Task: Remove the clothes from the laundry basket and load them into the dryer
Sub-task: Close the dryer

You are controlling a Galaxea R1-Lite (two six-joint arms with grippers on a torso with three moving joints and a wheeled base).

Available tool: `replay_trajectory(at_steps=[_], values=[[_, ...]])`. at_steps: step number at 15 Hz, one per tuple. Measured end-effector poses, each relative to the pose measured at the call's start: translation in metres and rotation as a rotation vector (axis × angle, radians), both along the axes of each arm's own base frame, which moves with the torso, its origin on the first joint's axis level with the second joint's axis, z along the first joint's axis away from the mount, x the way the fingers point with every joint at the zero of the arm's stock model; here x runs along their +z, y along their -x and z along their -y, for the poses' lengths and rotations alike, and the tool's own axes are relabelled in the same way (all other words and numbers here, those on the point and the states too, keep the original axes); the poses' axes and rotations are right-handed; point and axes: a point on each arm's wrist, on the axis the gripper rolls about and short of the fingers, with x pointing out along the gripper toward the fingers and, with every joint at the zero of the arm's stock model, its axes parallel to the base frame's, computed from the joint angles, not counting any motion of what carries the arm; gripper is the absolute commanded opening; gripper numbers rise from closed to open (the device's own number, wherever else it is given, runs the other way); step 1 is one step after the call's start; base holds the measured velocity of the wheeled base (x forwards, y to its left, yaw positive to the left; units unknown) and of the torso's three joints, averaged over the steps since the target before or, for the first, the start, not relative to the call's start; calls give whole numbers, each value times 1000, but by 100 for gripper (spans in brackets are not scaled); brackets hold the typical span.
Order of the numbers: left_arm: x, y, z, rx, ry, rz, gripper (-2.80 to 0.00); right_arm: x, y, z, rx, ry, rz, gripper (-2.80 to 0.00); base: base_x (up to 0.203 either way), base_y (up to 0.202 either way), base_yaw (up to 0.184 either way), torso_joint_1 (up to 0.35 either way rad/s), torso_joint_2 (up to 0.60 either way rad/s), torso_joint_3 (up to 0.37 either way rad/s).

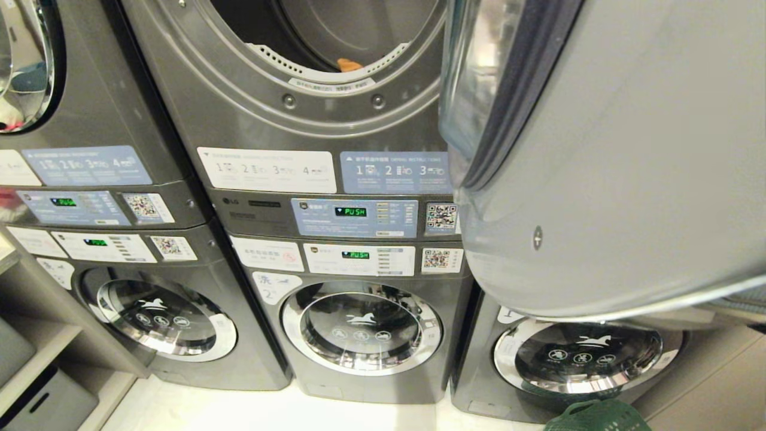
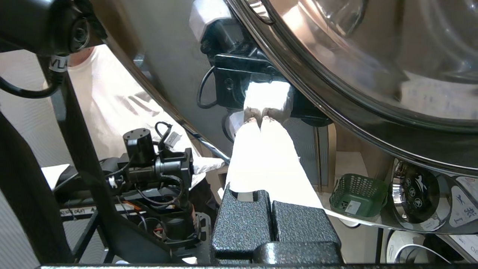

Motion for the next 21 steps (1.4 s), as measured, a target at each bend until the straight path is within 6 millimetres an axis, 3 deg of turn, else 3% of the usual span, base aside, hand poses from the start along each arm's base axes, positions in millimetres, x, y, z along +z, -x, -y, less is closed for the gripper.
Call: replay_trajectory(at_steps=[4, 9, 16, 19, 21], values=[[0, 0, 0, 0, 0, 0, -280, -3, -10, -10, -4, 13, 6, -280, 0, 0, 0, 0, 0, 0], [0, 0, 0, 0, 0, 0, -280, 1, -38, -39, 0, -11, 33, -280, 0, 0, 0, 0, 0, 0], [0, 0, 0, 0, 0, 0, -280, -4, -79, -115, -32, -40, 37, -280, 0, 0, 0, 0, 0, 0], [0, 0, 0, 0, 0, 0, -280, -6, -103, -160, -168, -119, 24, -280, 0, 0, 0, 0, 0, 0], [0, 0, 0, 0, 0, 0, -280, -12, -115, -176, -324, -163, -31, -280, 0, 0, 0, 0, 0, 0]])
